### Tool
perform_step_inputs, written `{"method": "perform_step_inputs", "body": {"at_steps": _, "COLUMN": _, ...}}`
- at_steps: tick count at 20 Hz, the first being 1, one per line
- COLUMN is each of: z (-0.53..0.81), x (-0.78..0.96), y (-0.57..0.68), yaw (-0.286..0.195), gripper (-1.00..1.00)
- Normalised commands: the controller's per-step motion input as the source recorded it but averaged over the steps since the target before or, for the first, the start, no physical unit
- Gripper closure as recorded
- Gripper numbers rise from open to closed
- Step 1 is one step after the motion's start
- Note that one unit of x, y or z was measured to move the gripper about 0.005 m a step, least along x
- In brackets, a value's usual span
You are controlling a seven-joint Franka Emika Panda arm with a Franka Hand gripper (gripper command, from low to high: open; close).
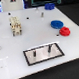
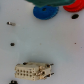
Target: Insert the blue gear onto the right peg, followed by the red gear
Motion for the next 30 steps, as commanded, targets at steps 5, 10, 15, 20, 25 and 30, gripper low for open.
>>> {"method": "perform_step_inputs", "body": {"at_steps": 5, "z": 0.0, "x": -0.47, "y": 0.69, "yaw": 0.0, "gripper": -1.0}}
{"method": "perform_step_inputs", "body": {"at_steps": 10, "z": -0.01, "x": -0.44, "y": 0.7, "yaw": 0.0, "gripper": -1.0}}
{"method": "perform_step_inputs", "body": {"at_steps": 15, "z": -0.2, "x": -0.35, "y": 0.68, "yaw": 0.0, "gripper": -1.0}}
{"method": "perform_step_inputs", "body": {"at_steps": 20, "z": -0.37, "x": -0.29, "y": 0.57, "yaw": 0.0, "gripper": -1.0}}
{"method": "perform_step_inputs", "body": {"at_steps": 25, "z": -0.47, "x": -0.25, "y": 0.42, "yaw": 0.0, "gripper": -1.0}}
{"method": "perform_step_inputs", "body": {"at_steps": 30, "z": -0.55, "x": -0.28, "y": 0.2, "yaw": 0.0, "gripper": -1.0}}
